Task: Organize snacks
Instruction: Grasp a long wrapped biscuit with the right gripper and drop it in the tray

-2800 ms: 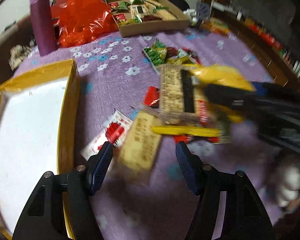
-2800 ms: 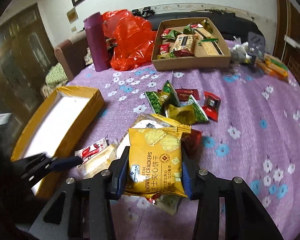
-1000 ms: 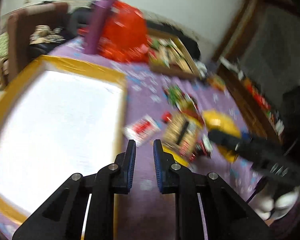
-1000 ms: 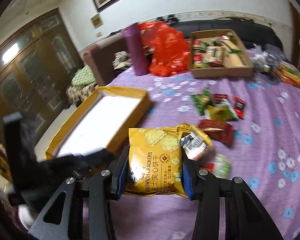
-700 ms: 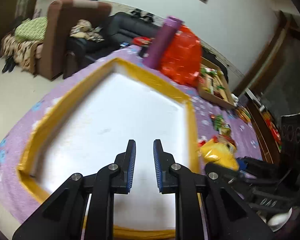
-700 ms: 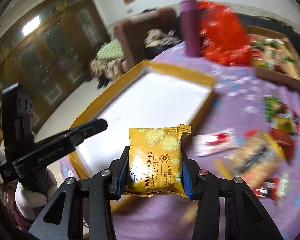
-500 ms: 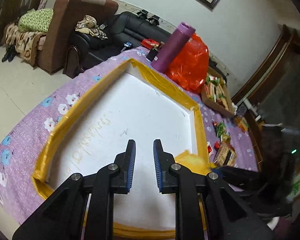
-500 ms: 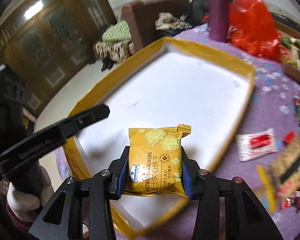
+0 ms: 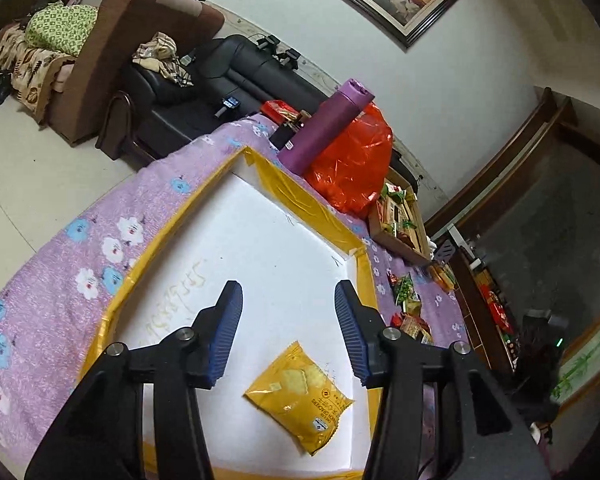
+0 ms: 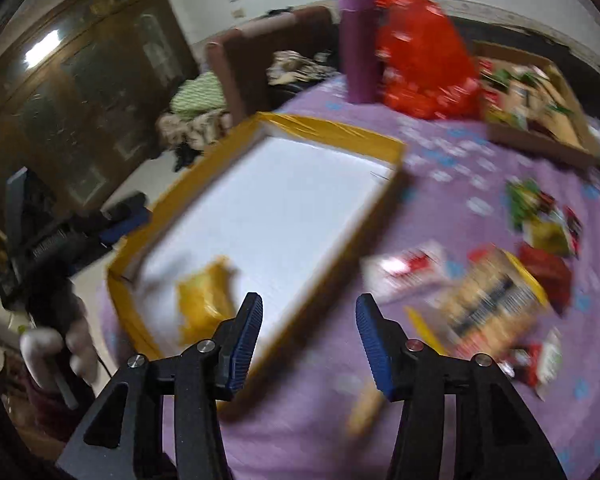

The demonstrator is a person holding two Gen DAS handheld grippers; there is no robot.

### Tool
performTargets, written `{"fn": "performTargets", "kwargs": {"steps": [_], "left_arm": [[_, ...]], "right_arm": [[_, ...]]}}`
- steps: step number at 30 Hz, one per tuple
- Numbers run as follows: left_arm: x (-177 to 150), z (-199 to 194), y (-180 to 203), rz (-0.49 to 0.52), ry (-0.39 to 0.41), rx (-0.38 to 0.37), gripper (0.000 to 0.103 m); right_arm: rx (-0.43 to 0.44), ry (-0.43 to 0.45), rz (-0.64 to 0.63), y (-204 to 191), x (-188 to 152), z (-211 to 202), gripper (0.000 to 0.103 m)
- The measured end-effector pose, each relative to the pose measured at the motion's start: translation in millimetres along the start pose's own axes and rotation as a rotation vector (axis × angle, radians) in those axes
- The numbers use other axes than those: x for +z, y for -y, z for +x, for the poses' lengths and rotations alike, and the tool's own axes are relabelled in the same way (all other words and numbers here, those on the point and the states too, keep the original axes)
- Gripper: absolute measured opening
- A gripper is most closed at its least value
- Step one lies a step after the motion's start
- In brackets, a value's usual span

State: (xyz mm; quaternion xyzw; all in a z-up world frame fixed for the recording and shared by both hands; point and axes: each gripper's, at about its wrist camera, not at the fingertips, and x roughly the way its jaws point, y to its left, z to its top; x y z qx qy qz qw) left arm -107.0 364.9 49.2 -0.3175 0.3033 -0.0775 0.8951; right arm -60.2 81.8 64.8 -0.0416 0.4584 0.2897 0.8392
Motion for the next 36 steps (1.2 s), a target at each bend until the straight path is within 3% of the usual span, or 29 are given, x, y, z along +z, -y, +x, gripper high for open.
{"fn": "performTargets", "kwargs": {"steps": [6, 8, 9, 12, 16, 18, 21, 23, 26, 29, 31, 36], "left_arm": [[-14.3, 1.9, 20.9, 0.022, -0.026, -0.01, 0.047], [-19.3, -5.0, 29.9, 0.041, -0.023, 0.0, 0.047], [-20.2, -8.2, 32.1, 0.045, -0.018, 0.007, 0.047], [-22.1, -26.1, 31.8, 0.037, 0.019, 0.049, 0.047], [-20.3, -43.1, 19.9, -0.037, 0.059, 0.086, 0.049], [-18.2, -50.6, 13.4, -0.087, 0.083, 0.105, 0.061], [-16.7, -60.7, 5.2, -0.155, 0.108, 0.075, 0.068], [-17.4, -65.5, 2.8, -0.174, 0.115, 0.044, 0.069], [-19.5, -69.4, 2.6, -0.185, 0.112, 0.067, 0.071], [-21.4, -71.4, 6.3, -0.174, 0.104, 0.073, 0.071], [-22.2, -69.8, 13.3, -0.151, 0.097, 0.067, 0.071], [-28.5, -47.9, 49.6, -0.039, 0.027, 0.039, 0.071]], "right_arm": [[-0.057, -0.06, 0.063, 26.5, -37.5, 14.8, 0.048], [-0.083, -0.083, 0.05, 26.0, -36.9, 28.5, 0.027], [-0.077, -0.1, 0.054, 26.8, -38.8, 32.1, 0.01], [-0.03, -0.065, 0.079, 33.1, -42.8, 19.7, 0.009], [0.067, 0.021, 0.061, 21.0, -27.1, -7.0, 0.009], [0.149, 0.05, 0.024, 1.4, -13.0, -11.5, 0.009], [0.254, 0.022, -0.024, -29.7, 4.0, 6.3, 0.009], [0.273, -0.014, -0.071, -54.4, 6.7, 25.7, 0.009], [0.332, -0.064, -0.083, -79.1, 14.8, 54.8, 0.014], [0.376, -0.011, -0.067, -81.2, 23.9, 40.8, 0.015], [0.364, 0.053, -0.071, -71.3, 26.8, 16.3, 0.024], [0.176, 0.225, 0.024, 13.7, 14.8, -52.4, 0.049]]}}
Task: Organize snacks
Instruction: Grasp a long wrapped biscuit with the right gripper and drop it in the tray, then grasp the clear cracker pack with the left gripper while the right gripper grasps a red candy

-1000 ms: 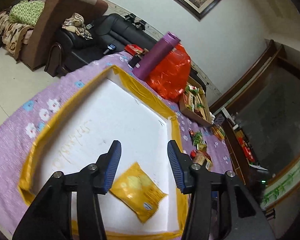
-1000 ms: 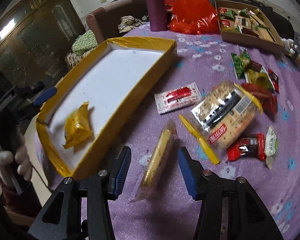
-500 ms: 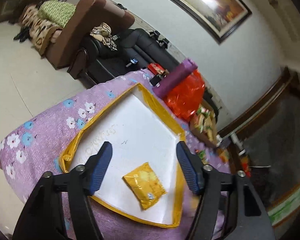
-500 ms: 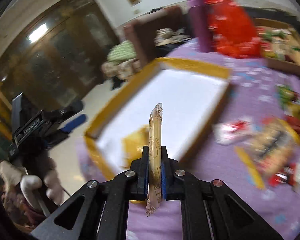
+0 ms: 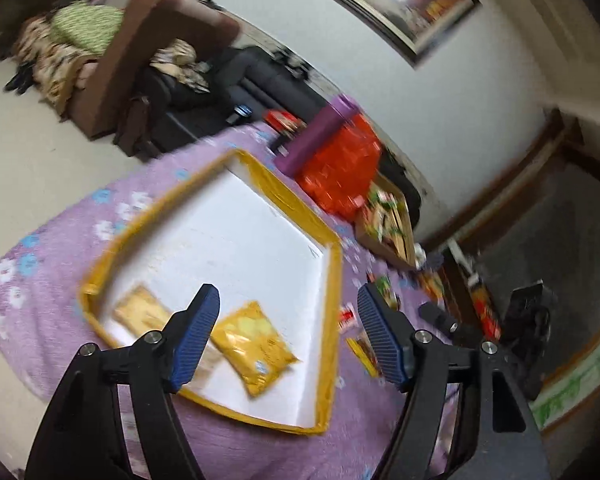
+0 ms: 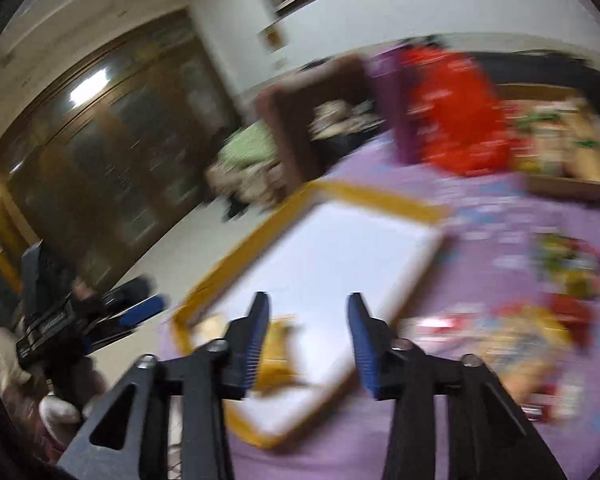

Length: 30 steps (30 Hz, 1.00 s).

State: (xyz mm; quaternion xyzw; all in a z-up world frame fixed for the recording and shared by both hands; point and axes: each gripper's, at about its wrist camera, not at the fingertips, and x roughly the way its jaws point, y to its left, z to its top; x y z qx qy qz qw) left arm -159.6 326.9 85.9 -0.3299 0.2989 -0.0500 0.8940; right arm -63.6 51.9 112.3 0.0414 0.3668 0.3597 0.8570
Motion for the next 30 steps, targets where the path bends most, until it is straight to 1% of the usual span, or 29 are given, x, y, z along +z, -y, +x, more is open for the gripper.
{"fn": "performTargets", "kwargs": {"steps": [2, 4, 6, 9, 12, 14, 16, 18, 19, 21, 22, 24, 25, 26, 29, 30], "left_arm": [[-5.8, 17.3, 17.1, 0.046, -0.05, -0.013, 0.071], [-12.9, 38.2, 33.7, 0.077, -0.107, -0.026, 0.071], [-21.6, 57.8, 50.9, 0.112, -0.163, -0.035, 0.071], [-37.9, 79.7, 78.4, 0.185, -0.232, -0.026, 0.071], [-52.5, 92.6, 96.8, 0.227, -0.281, -0.026, 0.071], [-59.0, 95.8, 104.0, 0.24, -0.295, -0.022, 0.071], [-62.5, 97.0, 111.3, 0.258, -0.296, -0.007, 0.071], [-64.6, 100.4, 121.6, 0.307, -0.298, 0.011, 0.071], [-66.1, 102.5, 126.1, 0.339, -0.303, 0.024, 0.071], [-69.4, 112.6, 137.9, 0.417, -0.318, 0.05, 0.071], [-70.5, 120.7, 144.4, 0.456, -0.332, 0.057, 0.071], [-68.5, 132.6, 150.9, 0.482, -0.351, 0.063, 0.071], [-66.4, 135.9, 151.7, 0.48, -0.352, 0.056, 0.071], [-63.8, 139.4, 152.8, 0.475, -0.351, 0.042, 0.071], [-57.4, 149.1, 150.7, 0.44, -0.366, 0.02, 0.071], [-55.6, 152.7, 149.7, 0.428, -0.374, 0.015, 0.071]], "right_arm": [[-0.091, 0.018, 0.067, 43.9, -5.7, -25.9, 0.05], [-0.171, 0.018, 0.139, 84.7, -18.6, -47.6, 0.05], [-0.209, 0.007, 0.196, 112.1, -31.0, -57.4, 0.05], [-0.226, -0.02, 0.253, 138.4, -42.9, -59.2, 0.05], [-0.166, -0.034, 0.277, 143.2, -46.0, -47.2, 0.05], [-0.152, -0.061, 0.271, 140.9, -40.7, -26.3, 0.05], [-0.156, -0.085, 0.275, 136.8, -37.3, -12.1, 0.05], [-0.162, -0.073, 0.303, 143.6, -37.3, -8.6, 0.05], [-0.162, -0.064, 0.293, 145.9, -38.3, -9.9, 0.05], [-0.173, -0.075, 0.252, 148.3, -41.4, -11.9, 0.052], [-0.176, -0.088, 0.212, 148.3, -43.6, -13.4, 0.054], [-0.181, -0.128, 0.085, 143.5, -46.7, -15.4, 0.056], [-0.183, -0.147, 0.028, 140.0, -47.4, -13.7, 0.056], [-0.192, -0.177, -0.06, 134.4, -49.0, -10.2, 0.056], [-0.242, -0.246, -0.27, 124.8, -55.2, 6.3, 0.056], [-0.244, -0.258, -0.301, 124.5, -56.5, 10.7, 0.056]]}}
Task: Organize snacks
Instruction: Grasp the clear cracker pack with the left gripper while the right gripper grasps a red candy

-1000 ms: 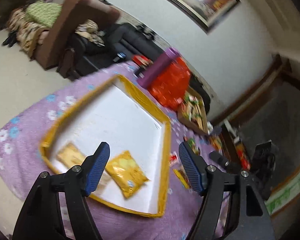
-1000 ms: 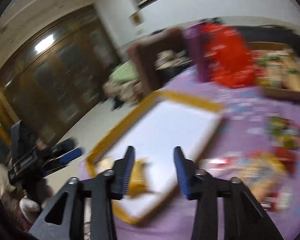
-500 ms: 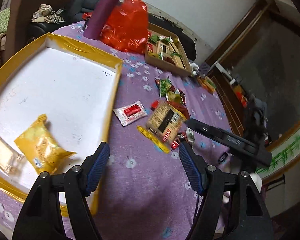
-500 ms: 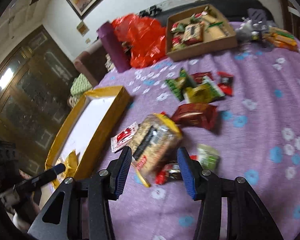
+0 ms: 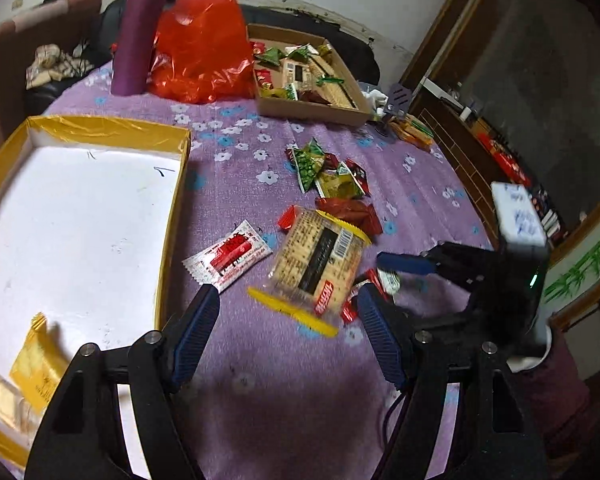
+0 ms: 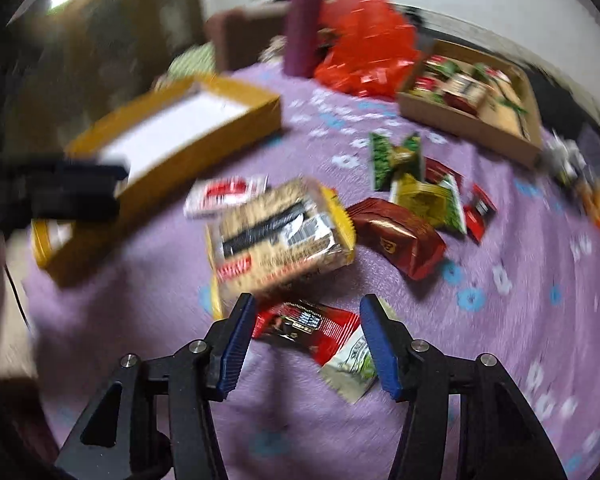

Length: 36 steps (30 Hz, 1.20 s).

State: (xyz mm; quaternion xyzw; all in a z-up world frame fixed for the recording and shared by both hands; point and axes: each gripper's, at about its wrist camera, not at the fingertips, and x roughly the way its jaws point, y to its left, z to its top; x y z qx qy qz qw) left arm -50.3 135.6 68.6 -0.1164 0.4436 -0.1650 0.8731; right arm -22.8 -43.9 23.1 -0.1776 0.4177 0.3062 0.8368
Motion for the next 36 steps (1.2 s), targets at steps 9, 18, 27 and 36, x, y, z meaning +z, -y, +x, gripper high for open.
{"fn": "performTargets", "kwargs": {"steps": [9, 18, 27, 36], "left_arm": [[16.8, 40.5, 24.8, 0.138, -0.064, -0.009, 0.071], [22.6, 83.4, 56.9, 0.399, -0.063, 0.125, 0.071], [8.4, 110.9, 62.1, 0.448, -0.13, 0.218, 0.068], [0.2, 67.2, 39.4, 0.266, -0.044, 0.171, 0.068]], "right_arm": [[0.06, -0.003, -0.016, 0.6, -9.9, 15.7, 0.032], [0.089, -0.036, 0.152, 30.1, -33.0, -4.8, 0.001], [0.176, 0.017, 0.307, 46.7, -44.4, -22.0, 0.033], [0.157, -0.005, 0.246, 3.4, -38.7, -11.4, 0.044]]}}
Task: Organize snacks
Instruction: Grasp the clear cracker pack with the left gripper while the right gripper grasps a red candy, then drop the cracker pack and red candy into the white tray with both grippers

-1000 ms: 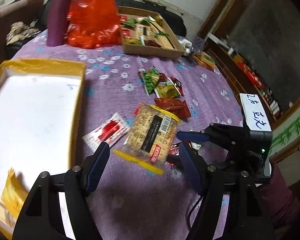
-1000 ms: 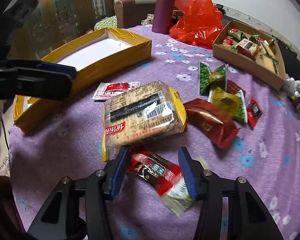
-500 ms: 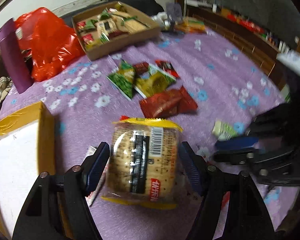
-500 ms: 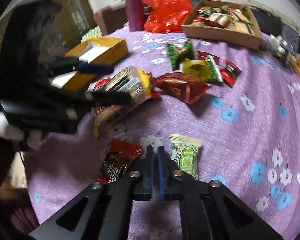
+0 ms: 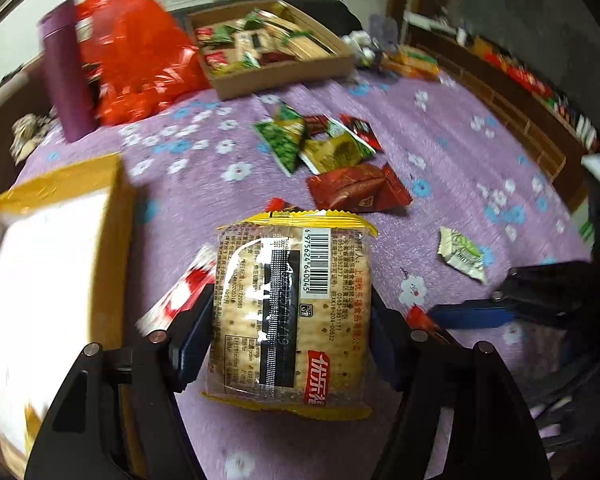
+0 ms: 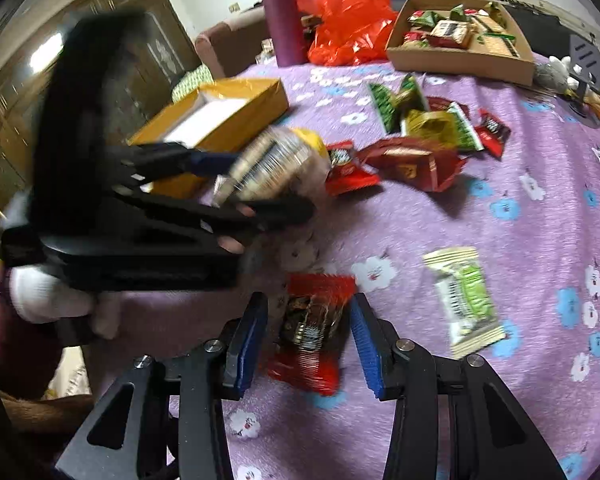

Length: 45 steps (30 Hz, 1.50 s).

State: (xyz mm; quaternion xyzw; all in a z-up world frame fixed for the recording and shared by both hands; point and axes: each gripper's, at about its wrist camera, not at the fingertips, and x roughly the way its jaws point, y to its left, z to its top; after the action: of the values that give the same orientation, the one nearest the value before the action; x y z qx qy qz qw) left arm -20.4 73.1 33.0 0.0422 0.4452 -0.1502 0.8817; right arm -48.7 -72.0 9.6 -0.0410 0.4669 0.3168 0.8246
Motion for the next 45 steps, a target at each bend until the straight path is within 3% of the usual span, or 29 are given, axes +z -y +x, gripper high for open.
{"fn": "performTargets", "kwargs": {"steps": [2, 3, 4, 5, 8, 13, 14, 15, 16, 17, 23, 25, 32, 35, 40, 42, 45], "left_arm": [[-5.0, -12.9, -9.7, -0.05, 0.025, -0.013, 0.068], [-7.6, -19.9, -15.9, -0.075, 0.04, -0.019, 0.068], [-11.0, -27.8, -22.4, -0.099, 0.056, -0.019, 0.068], [-14.2, -35.4, -29.6, -0.122, 0.071, -0.017, 0.068], [-24.3, -58.8, -53.9, -0.192, 0.118, -0.018, 0.068], [-42.4, -95.5, -98.7, -0.339, 0.188, -0.112, 0.068], [-44.4, -99.9, -104.1, -0.354, 0.198, -0.117, 0.064], [-46.1, -105.3, -109.3, -0.362, 0.215, -0.103, 0.039], [-47.5, -109.7, -116.1, -0.371, 0.224, -0.096, 0.031], [-49.4, -113.5, -125.2, -0.396, 0.236, -0.114, 0.03], [-66.1, -121.5, -163.1, -0.49, 0.259, -0.107, 0.03], [-73.1, -123.4, -165.4, -0.494, 0.258, -0.119, 0.03], [-88.0, -129.1, -158.8, -0.452, 0.251, -0.134, 0.043], [-92.8, -130.1, -165.9, -0.507, 0.264, -0.121, 0.043], [-105.7, -141.1, -179.1, -0.596, 0.302, -0.117, 0.044], [-112.8, -147.6, -186.3, -0.631, 0.317, -0.113, 0.054], [-121.5, -154.1, -196.1, -0.669, 0.331, -0.113, 0.06]], "right_arm": [[-0.064, 0.007, -0.032, -10.3, -2.1, 1.3, 0.044], [-0.09, 0.008, -0.042, -13.6, -3.2, 2.0, 0.041], [-0.119, 0.009, -0.05, -16.8, -4.2, 3.4, 0.03], [-0.149, 0.007, -0.061, -20.1, -5.5, 3.9, 0.03], [-0.157, 0.004, -0.06, -24.6, -7.6, 1.4, 0.027], [-0.14, 0.053, -0.055, -37.1, -1.2, -13.9, 0.027], [-0.135, 0.069, -0.062, -43.0, 4.4, -17.3, 0.027], [-0.127, 0.085, -0.072, -49.0, 8.5, -21.9, 0.027], [-0.117, 0.098, -0.083, -56.2, 12.9, -26.1, 0.027], [-0.103, 0.111, -0.099, -67.2, 20.3, -28.9, 0.027], [-0.018, 0.112, -0.161, -119.1, 48.4, -18.2, 0.026], [-0.024, 0.101, -0.157, -127.5, 54.0, -7.3, 0.026], [-0.086, 0.056, -0.027, -93.7, 51.9, 12.2, 0.027], [-0.029, 0.063, -0.002, -96.5, 61.9, 9.3, 0.027], [0.066, 0.072, -0.077, -143.7, 90.5, 28.1, 0.027], [0.095, 0.058, -0.072, -155.9, 100.6, 44.1, 0.031], [0.161, 0.05, -0.018, -159.1, 112.2, 59.1, 0.032]]}}
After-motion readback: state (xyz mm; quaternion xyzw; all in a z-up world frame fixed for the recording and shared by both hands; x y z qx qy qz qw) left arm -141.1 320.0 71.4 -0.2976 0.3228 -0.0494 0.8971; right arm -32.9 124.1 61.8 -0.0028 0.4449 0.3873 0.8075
